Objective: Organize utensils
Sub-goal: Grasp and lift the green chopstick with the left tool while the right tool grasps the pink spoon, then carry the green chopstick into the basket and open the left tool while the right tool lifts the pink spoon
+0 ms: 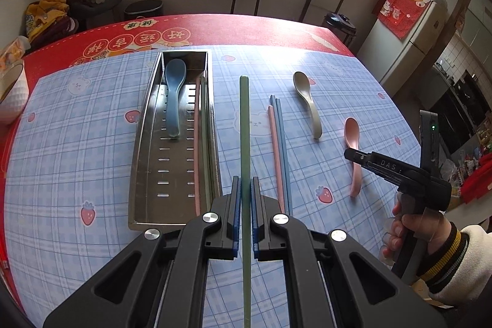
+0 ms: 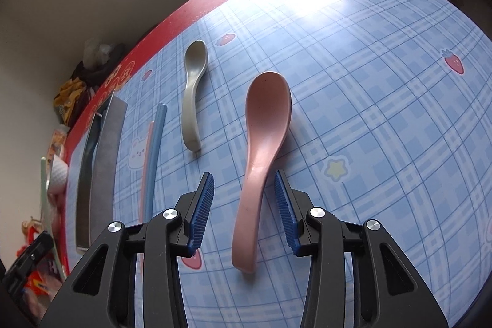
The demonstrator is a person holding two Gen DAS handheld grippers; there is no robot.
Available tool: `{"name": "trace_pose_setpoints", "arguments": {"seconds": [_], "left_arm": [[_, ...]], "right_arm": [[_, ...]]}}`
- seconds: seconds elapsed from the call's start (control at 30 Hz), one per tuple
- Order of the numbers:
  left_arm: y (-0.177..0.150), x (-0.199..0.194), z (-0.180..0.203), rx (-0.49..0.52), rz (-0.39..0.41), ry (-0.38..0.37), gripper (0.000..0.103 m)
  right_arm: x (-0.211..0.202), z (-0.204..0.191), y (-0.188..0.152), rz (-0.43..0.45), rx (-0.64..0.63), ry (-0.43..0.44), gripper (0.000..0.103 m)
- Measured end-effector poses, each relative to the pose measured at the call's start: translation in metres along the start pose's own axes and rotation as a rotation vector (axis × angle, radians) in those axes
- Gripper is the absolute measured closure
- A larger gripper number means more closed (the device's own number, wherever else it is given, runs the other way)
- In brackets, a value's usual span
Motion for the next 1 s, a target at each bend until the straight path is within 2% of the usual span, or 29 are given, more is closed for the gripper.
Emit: {"name": "trace_pose_setpoints", "arguments": {"seconds": [0.03,0.1,0.2,0.43,0.63,0.77,1.0], "left_arm": [[-0.001,-0.001,-0.002,-0.003,0.001,0.001,0.097],[-0.002,-0.002,-0.005,-0.011,0.0,0.003,0.097],[-0.002,-0.004,-0.009,-0.026,0.0,0.005,0.097],[0.002,-0.002,-0.016,-0.048,-0.002,0.003,0.097],[0.015,0.004,-0.037,-0.117,-0.012,0.001,0.097],[0.033,0.012,-0.053,-0.169,-0.019,-0.01,0.097],[0.079,0.053,-0.065,-0.152,-0.032,-0.018,0.097]], "right_arm": [[0.001,0.0,0.0,-0.003,-0.004,-0.01,0.073],[0.004,-0.001,0.0,-0.014,-0.005,-0.013,0.086],[0.005,0.0,-0.002,-0.024,-0.006,-0.015,0.096],[-0.006,-0.007,0.003,-0.001,0.027,0.039,0.096],[-0.021,-0.02,0.007,0.013,0.034,0.096,0.096],[-0.028,-0.026,0.008,0.019,0.028,0.112,0.096],[-0.043,-0.025,0.005,0.029,0.027,0.095,0.096]]}}
Point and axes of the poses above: each gripper's, at about its wrist camera, not at the fingertips, and x roughly the way its jaws point, z to its right, y to its top, the point moved 3 cm from there along x, roughly the way its jaws point, and after that the axes turned 4 degrees about z, right-handed, at the moved point
